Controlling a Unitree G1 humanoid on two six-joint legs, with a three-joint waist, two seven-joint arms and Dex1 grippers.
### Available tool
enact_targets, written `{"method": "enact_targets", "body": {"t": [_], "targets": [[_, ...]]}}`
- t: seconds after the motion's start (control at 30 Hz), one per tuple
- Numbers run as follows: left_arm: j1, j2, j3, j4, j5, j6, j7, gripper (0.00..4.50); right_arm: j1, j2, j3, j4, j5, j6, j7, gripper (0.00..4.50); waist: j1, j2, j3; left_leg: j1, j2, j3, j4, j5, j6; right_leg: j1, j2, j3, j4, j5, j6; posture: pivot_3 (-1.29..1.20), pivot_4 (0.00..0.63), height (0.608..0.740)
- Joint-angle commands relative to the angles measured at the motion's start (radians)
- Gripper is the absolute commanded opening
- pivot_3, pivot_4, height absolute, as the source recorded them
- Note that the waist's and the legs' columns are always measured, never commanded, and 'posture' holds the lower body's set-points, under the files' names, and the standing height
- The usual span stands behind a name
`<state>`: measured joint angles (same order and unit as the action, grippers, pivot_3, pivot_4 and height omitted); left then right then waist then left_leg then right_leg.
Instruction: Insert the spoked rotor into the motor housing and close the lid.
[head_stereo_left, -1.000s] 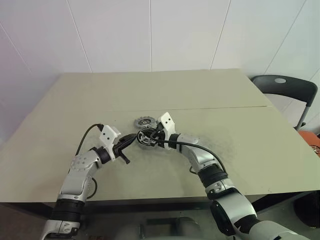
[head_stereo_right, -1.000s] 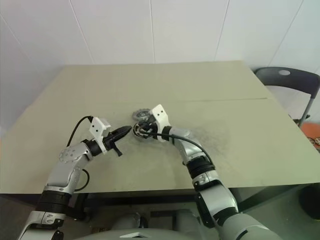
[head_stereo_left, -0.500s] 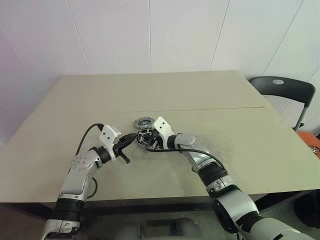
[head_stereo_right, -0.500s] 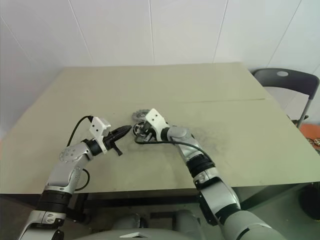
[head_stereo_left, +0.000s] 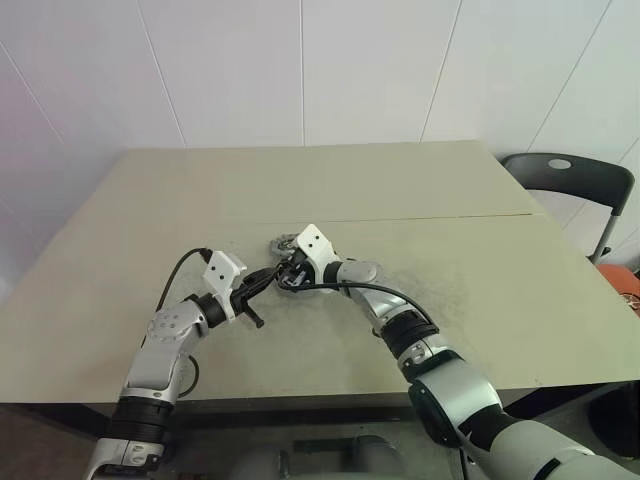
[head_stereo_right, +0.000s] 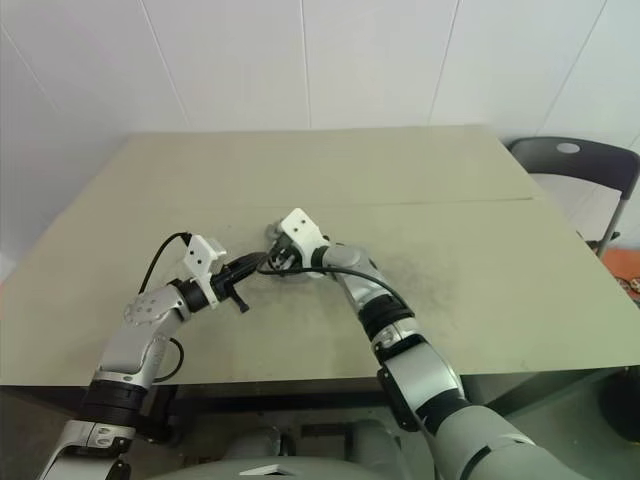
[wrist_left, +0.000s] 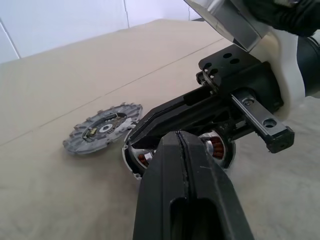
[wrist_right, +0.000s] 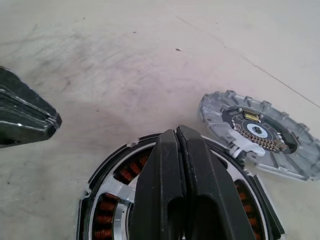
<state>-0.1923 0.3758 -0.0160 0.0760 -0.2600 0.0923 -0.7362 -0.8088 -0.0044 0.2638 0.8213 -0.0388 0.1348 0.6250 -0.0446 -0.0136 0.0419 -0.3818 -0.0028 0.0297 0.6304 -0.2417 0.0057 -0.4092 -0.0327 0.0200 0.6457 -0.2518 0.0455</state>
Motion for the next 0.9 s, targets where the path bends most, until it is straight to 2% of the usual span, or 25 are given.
{"method": "enact_targets", "body": {"t": [0.03,0.3,0.4,0.53,0.63,0.7,0.9], "targets": [[-0.021,0.006,0.016,-0.024,-0.004,-0.018,0.003,0.0,-0.013,-0.011,0.044,0.026,-0.044,0.054,0.057,0.04,0.0,0.0,0.0,0.0,0.0,0.0,0.0,0.0,0.0,0.0,0.0,0.0,0.0,0.0,0.0,0.0,0.0,0.74],[-0.021,0.024,0.032,-0.022,-0.007,-0.021,0.003,0.0,-0.038,-0.035,0.075,0.039,-0.075,0.112,0.125,0.04,0.0,0.0,0.0,0.001,0.0,0.0,0.0,0.0,0.0,0.001,-0.001,-0.001,0.0,0.0,0.0,0.0,0.0,0.74],[-0.02,0.028,0.034,-0.023,-0.007,-0.021,0.004,0.0,-0.091,-0.028,0.002,0.072,-0.046,0.07,0.039,0.04,0.0,0.0,0.0,0.001,0.0,0.0,-0.001,0.0,0.0,0.0,-0.001,-0.001,0.0,0.0,0.0,0.0,0.0,0.74],[-0.021,0.027,0.032,-0.023,-0.005,-0.02,0.005,0.0,-0.129,-0.035,-0.03,0.097,-0.032,0.043,0.024,0.04,0.002,0.0,0.0,0.0,0.0,0.0,0.0,-0.001,-0.002,0.0,-0.002,-0.002,0.0,0.0,-0.001,0.0,0.0,0.74],[-0.022,0.027,0.032,-0.021,-0.005,-0.022,0.004,0.0,-0.13,-0.039,-0.035,0.091,-0.021,0.057,0.065,0.04,0.0,0.0,0.0,-0.005,0.0,0.0,0.0,-0.001,-0.002,-0.004,-0.003,-0.003,0.0,0.0,0.0,0.0,0.0,0.74],[-0.023,0.026,0.032,-0.02,-0.004,-0.022,0.005,0.0,-0.109,-0.056,0.009,0.072,-0.043,0.091,0.146,0.04,0.0,0.0,0.0,-0.01,-0.001,0.0,0.0,0.0,0.0,-0.009,-0.003,-0.003,0.0,0.001,0.0,0.0,0.0,0.74],[-0.021,0.024,0.029,-0.016,-0.002,-0.026,0.006,0.0,-0.059,-0.071,0.052,0.014,-0.055,0.134,0.229,0.04,0.0,0.0,0.0,-0.01,-0.001,0.0,-0.003,0.0,0.0,-0.011,-0.003,-0.003,0.001,0.002,0.003,0.0,0.0,0.74]]}}
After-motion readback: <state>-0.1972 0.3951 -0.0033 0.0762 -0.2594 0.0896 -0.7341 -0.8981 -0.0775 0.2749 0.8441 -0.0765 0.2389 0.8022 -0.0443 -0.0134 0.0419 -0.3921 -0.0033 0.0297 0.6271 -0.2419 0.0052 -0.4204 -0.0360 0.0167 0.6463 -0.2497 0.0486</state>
